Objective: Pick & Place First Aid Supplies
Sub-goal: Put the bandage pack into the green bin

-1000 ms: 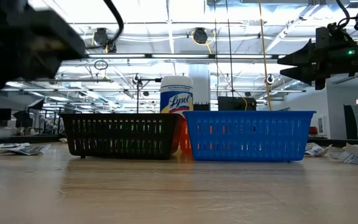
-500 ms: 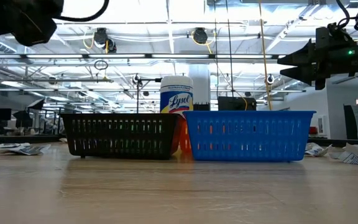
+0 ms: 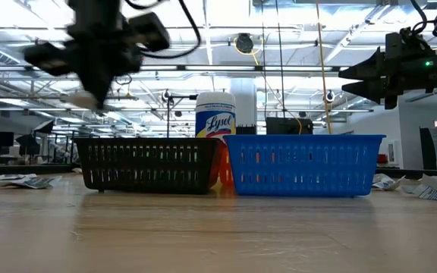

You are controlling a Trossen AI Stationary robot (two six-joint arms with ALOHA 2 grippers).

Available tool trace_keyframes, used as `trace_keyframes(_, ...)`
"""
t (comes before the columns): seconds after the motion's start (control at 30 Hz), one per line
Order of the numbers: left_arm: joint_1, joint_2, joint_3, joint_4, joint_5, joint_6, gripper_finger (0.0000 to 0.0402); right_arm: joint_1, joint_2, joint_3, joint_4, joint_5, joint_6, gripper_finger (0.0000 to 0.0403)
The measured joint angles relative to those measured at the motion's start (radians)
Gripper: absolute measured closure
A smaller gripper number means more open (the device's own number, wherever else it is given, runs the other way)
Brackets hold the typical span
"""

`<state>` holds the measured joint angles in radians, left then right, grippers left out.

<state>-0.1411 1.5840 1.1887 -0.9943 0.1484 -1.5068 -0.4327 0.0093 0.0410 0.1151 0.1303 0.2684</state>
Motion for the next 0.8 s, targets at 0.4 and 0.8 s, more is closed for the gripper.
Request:
trace_keyframes(0.4,0.295,0.001,0.014,0.000,0.029,0.231,0.0401,0.000,0.000,0.000,0.000,0.000,0.000,0.0160)
trace_keyframes(0.8,0.398,0.096,0.081,-0.041,0.035,0.283,0.0401,0.000,0.000,0.000,0.000,0.000,0.000,0.0161)
